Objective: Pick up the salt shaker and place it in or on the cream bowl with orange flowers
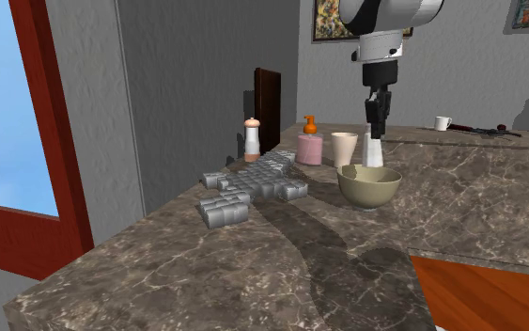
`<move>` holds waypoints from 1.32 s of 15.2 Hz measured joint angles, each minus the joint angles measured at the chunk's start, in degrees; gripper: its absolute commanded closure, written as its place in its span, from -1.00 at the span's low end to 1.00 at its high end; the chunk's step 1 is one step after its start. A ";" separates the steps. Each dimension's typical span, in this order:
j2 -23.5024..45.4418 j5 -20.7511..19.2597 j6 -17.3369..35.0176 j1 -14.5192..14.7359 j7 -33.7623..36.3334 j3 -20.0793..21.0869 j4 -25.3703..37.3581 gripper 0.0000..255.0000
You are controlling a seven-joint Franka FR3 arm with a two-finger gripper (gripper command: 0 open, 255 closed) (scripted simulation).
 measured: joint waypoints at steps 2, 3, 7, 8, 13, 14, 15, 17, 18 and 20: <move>-0.03 -0.07 1.51 -0.03 0.11 -0.03 -1.54 1.00; 0.22 0.03 1.96 -0.04 0.13 -0.01 -1.78 1.00; 0.50 0.15 2.38 -0.04 0.15 0.01 -1.92 1.00; 0.52 0.16 2.39 -0.04 0.15 0.02 -1.92 1.00; 0.52 0.16 2.41 -0.04 0.16 0.02 -1.92 -1.00; 0.52 0.16 2.41 -0.04 0.16 0.02 -1.92 -1.00; 0.52 0.16 2.41 -0.04 0.16 0.02 -1.92 -1.00; 0.09 0.04 0.00 0.12 0.20 0.10 0.15 -1.00; -0.35 -0.12 -1.53 0.19 0.18 0.12 1.29 -1.00; -0.88 -0.31 -3.74 0.41 0.39 0.26 2.97 -1.00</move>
